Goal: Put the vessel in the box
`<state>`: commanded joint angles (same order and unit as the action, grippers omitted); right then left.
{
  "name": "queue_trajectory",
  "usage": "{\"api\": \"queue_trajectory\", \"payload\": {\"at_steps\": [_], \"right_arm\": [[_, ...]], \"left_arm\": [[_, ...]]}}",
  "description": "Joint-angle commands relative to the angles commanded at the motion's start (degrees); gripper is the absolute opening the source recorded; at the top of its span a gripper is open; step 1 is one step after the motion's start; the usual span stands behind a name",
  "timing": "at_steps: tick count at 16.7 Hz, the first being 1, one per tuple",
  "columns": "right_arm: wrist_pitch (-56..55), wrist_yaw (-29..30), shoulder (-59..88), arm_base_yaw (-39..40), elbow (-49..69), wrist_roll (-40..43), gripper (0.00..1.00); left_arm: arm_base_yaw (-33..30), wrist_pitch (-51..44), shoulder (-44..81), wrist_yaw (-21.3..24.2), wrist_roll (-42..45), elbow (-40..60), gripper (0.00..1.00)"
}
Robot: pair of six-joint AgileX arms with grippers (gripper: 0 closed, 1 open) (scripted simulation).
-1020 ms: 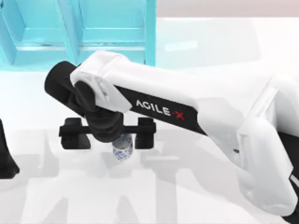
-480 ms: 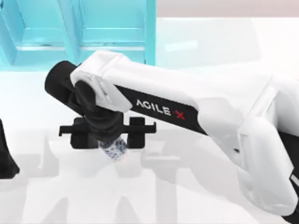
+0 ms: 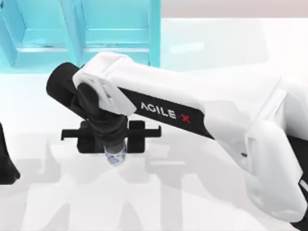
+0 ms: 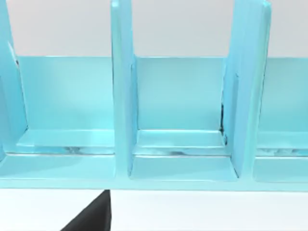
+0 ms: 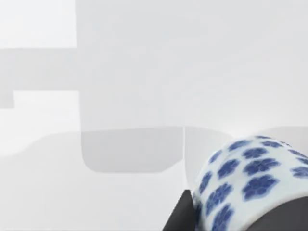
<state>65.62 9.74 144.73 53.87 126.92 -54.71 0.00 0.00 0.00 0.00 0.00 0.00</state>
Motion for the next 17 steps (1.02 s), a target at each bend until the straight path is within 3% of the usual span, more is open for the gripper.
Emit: {"api": "queue_trajectory", "payload": {"at_steps": [10,13,17], "right_arm": [[0.29,-0.35,-1.00,-1.69,-1.01,1.83,0.00],[1.07,-1.62,-4.68,-8.60,-4.41,8.62,0.00],[2.15,-4.50,-13.41,-24.66,-11.87,24.20,0.00]], "left_arm": [[0.00,0.00,0.00,0.00,0.00,0.00,1.00],[0.00,0.00,0.00,0.00,0.00,0.00,1.00],[0.00,0.00,0.00,0.00,0.00,0.00,1.00]]}}
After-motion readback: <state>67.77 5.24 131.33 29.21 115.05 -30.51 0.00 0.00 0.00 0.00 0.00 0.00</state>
